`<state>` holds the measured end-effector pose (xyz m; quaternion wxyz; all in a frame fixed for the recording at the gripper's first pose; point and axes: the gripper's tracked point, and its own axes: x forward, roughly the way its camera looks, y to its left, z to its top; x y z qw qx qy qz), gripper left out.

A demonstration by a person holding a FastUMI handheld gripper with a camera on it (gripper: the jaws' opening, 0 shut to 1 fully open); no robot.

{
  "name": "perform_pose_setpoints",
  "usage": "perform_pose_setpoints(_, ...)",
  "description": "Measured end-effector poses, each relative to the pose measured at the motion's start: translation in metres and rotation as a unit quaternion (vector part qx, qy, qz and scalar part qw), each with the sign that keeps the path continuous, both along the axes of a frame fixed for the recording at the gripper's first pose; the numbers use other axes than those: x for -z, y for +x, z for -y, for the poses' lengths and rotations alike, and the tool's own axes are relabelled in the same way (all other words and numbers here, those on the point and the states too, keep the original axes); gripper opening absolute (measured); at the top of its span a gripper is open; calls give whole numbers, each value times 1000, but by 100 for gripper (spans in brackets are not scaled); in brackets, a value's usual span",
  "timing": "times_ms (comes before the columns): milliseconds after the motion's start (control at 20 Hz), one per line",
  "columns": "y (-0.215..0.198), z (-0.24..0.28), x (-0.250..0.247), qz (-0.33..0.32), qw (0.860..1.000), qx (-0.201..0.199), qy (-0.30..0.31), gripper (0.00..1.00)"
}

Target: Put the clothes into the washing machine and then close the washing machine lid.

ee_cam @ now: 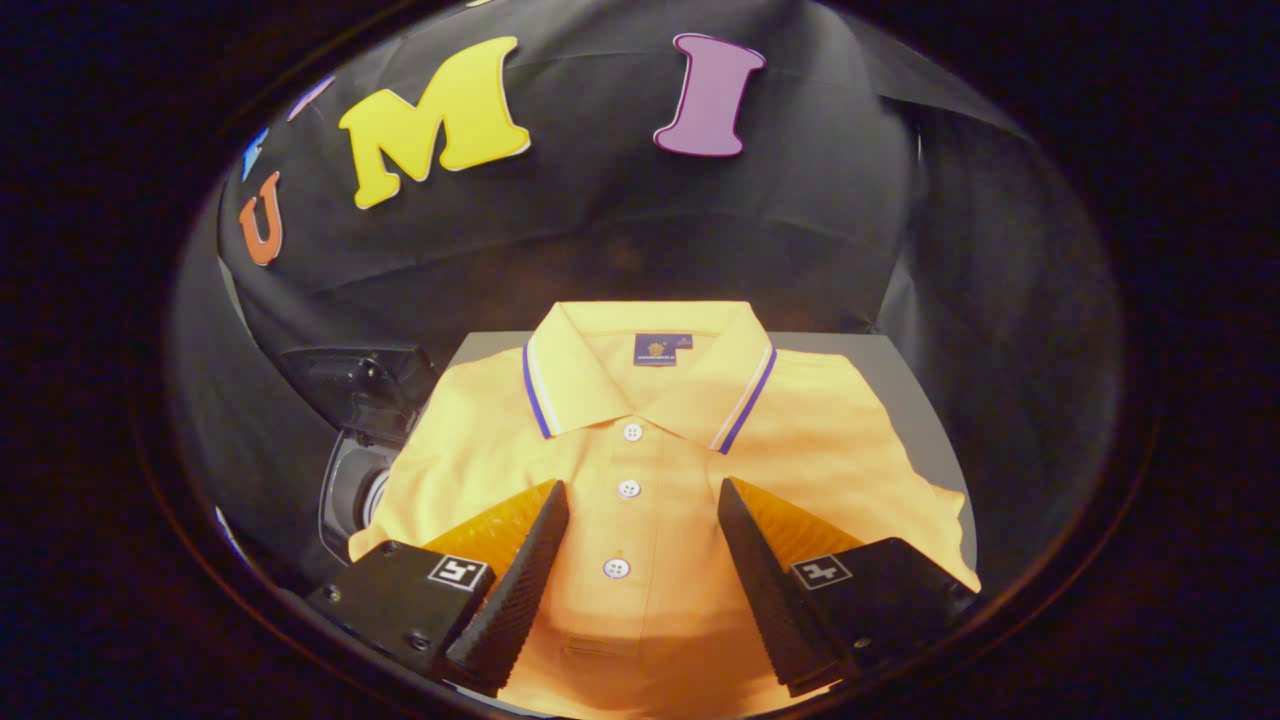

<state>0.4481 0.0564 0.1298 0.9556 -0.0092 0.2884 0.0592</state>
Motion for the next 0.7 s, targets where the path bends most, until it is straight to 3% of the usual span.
perform_pose_setpoints(150, -2, -3, 1, -3, 1000, -1, -6, 90)
perform_pose_setpoints(400, -10, -8, 3, 14, 1000, -9, 1, 52)
perform_pose_setpoints(550, -19, -9, 3, 13, 1000, -12, 4, 21)
perform_pose_setpoints(700, -36, -14, 4, 11, 999, -22, 23, 9)
